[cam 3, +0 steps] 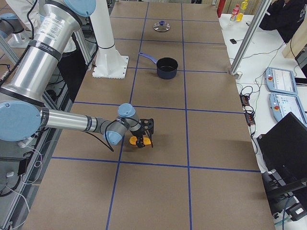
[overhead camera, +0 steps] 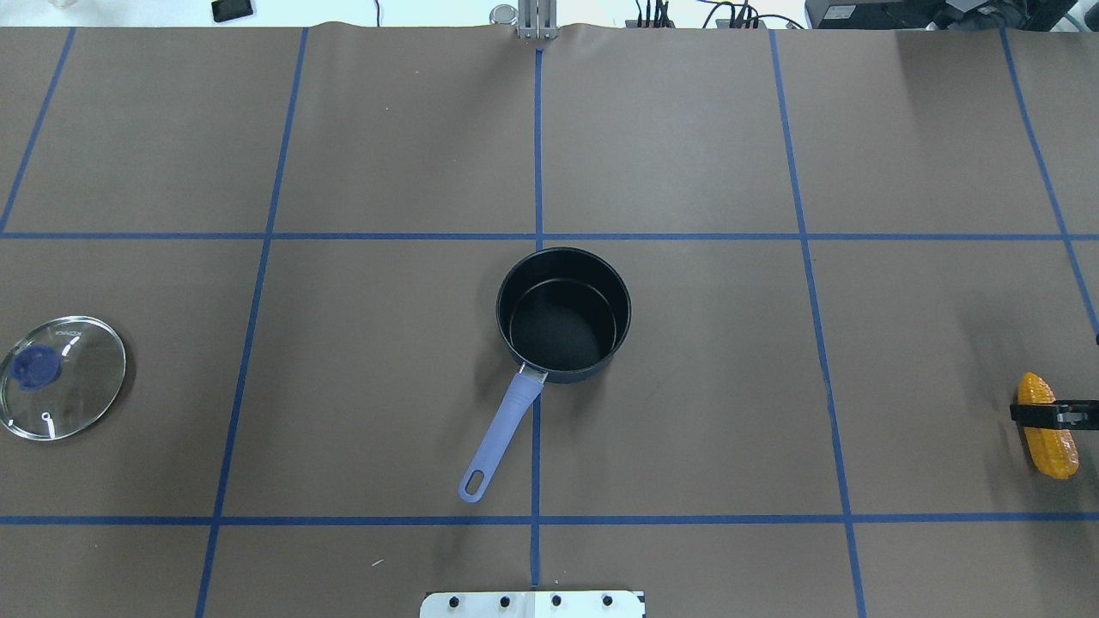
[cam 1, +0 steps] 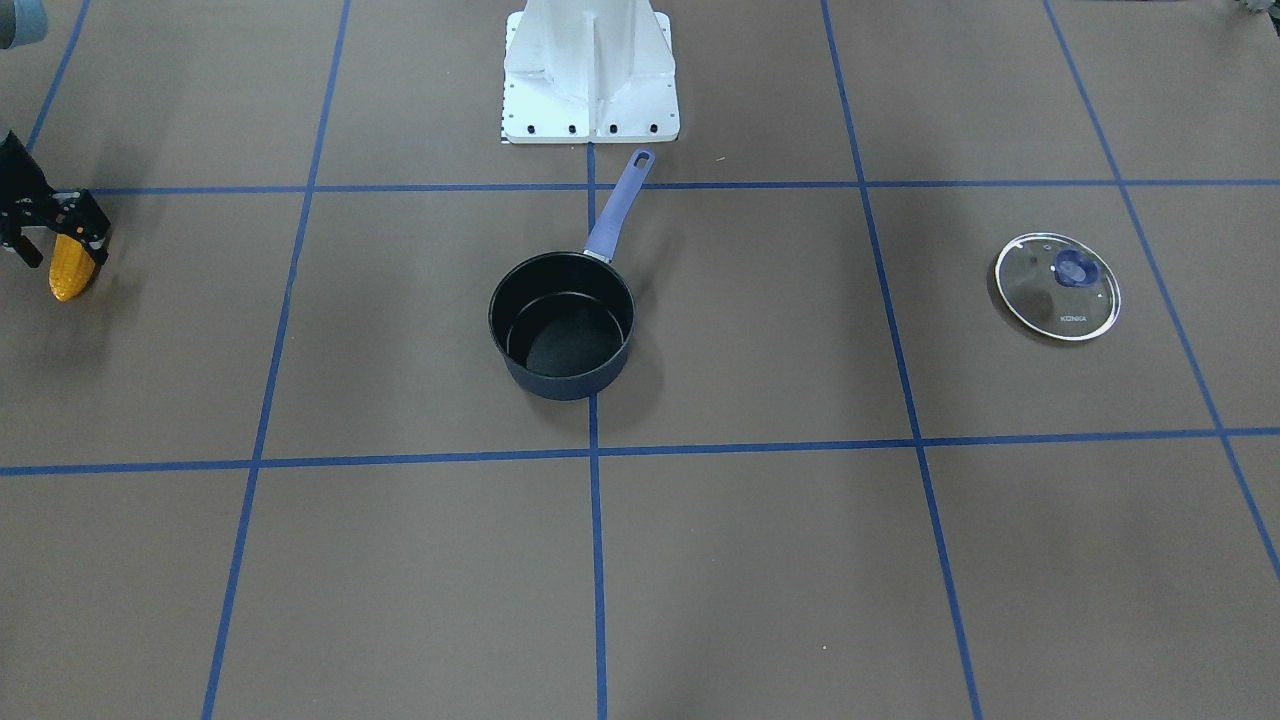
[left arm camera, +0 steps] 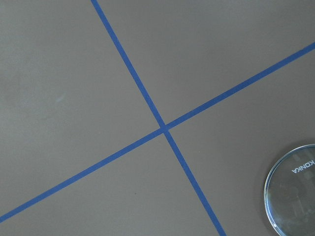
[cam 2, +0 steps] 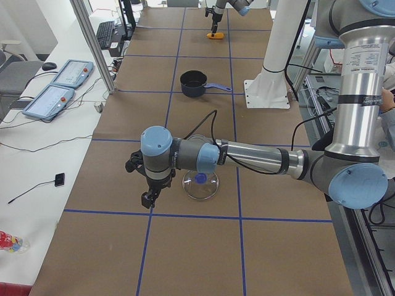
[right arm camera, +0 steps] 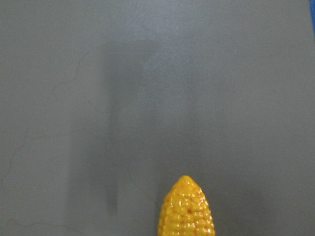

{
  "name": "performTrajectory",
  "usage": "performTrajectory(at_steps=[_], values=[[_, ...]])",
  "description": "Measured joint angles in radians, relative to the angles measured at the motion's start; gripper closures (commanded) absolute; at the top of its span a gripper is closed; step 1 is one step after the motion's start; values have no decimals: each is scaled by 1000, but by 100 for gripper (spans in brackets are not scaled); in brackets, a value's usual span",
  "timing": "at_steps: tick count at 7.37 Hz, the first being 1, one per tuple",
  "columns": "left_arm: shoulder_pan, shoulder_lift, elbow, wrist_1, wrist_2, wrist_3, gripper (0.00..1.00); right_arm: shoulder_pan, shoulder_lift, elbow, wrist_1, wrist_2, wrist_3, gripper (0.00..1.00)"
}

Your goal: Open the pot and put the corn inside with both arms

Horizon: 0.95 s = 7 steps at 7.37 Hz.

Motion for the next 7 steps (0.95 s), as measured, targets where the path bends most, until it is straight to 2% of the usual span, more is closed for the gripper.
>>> performTrajectory(at_steps=[1,3,5,7], values=[[0,1,-1,0,0,0,2,-7,-1,-30,43,-2,1,100],[1,3,-1,-1,0,1,2,-9,5,-38,70,-1,0,100],[1,6,-1,-1,0,1,2,0,12,17,57,21,-2,100],[2,11,5,-2,1,1,2,51,105,94,-78,82,-3,100]])
